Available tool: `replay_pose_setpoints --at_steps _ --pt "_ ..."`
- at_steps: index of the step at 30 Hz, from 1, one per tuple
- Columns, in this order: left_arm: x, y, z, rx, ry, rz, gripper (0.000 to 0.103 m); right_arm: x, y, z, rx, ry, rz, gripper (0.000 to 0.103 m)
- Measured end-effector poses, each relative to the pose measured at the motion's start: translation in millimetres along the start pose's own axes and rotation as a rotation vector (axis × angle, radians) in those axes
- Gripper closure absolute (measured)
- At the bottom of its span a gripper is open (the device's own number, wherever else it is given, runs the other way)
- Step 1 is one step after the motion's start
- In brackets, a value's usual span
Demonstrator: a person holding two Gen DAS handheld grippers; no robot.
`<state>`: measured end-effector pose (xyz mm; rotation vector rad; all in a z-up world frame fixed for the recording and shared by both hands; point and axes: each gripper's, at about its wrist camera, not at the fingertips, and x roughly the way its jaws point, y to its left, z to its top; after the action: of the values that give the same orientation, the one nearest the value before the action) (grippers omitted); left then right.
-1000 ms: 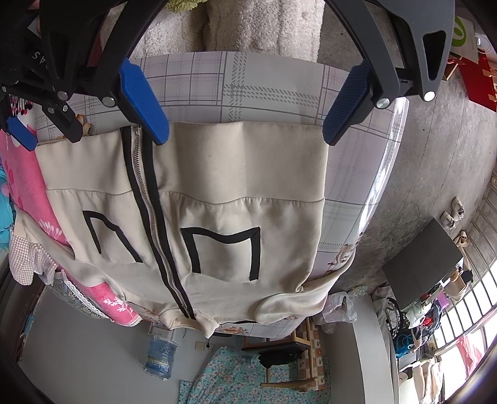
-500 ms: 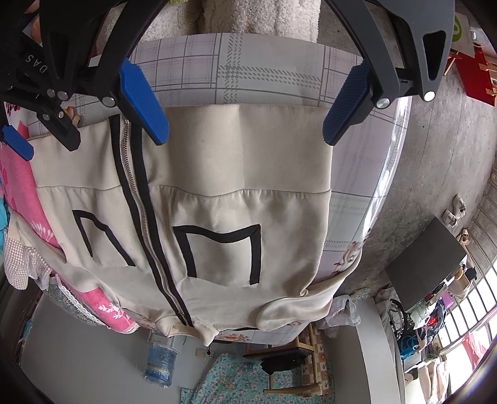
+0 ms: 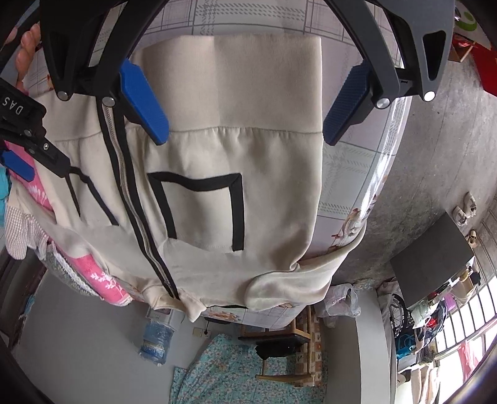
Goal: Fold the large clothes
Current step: 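Grasp the jacket sleeve cuff with the left gripper and lift it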
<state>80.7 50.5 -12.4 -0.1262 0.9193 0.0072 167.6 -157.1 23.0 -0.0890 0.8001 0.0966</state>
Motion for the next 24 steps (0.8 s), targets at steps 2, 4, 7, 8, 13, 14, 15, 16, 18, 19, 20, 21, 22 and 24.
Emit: replay_pose_setpoints --at_steps 2,4,7,8,13,14,15,16,18,19,20,21,22,24 --pt "6 7 6 -0.010 -0.007 0.000 0.006 7 6 9 -0.019 -0.016 0.035 0.008" --pt "10 15 12 -0.015 -0.008 -0.012 0.006 16 13 18 -0.040 -0.030 0.068 0.008" --pt "12 35 21 -0.084 -0.013 -0.090 0.006 31 24 30 -0.070 -0.037 0.155 0.008" --pt "13 43 24 -0.118 -0.015 -0.128 0.006 38 29 34 -0.078 -0.031 0.181 0.008" --pt "21 92 44 -0.264 -0.039 -0.111 0.006 70 59 44 -0.125 0.028 0.282 0.008" --pt "23 104 51 -0.285 -0.052 -0.091 0.006 74 63 43 -0.132 0.040 0.300 0.008" --pt "26 118 57 -0.314 -0.060 -0.076 0.006 79 69 43 -0.142 0.051 0.312 0.008" --pt "30 134 63 -0.358 -0.062 -0.067 0.006 84 76 43 -0.158 0.064 0.323 0.008" --pt "47 172 73 -0.474 -0.041 -0.083 0.006 91 85 40 -0.188 0.083 0.334 0.008" --pt "60 193 77 -0.547 -0.008 -0.089 0.006 94 88 38 -0.201 0.090 0.336 0.008" --pt "73 213 78 -0.622 0.027 -0.094 0.006 96 90 37 -0.213 0.100 0.336 0.008" --pt "88 233 78 -0.695 0.053 -0.136 0.007 99 94 36 -0.223 0.109 0.336 0.008" --pt "104 251 76 -0.767 0.091 -0.177 0.007 103 95 35 -0.231 0.117 0.334 0.008" --pt "134 282 67 -0.929 0.160 -0.252 0.008 109 98 34 -0.243 0.134 0.322 0.008"
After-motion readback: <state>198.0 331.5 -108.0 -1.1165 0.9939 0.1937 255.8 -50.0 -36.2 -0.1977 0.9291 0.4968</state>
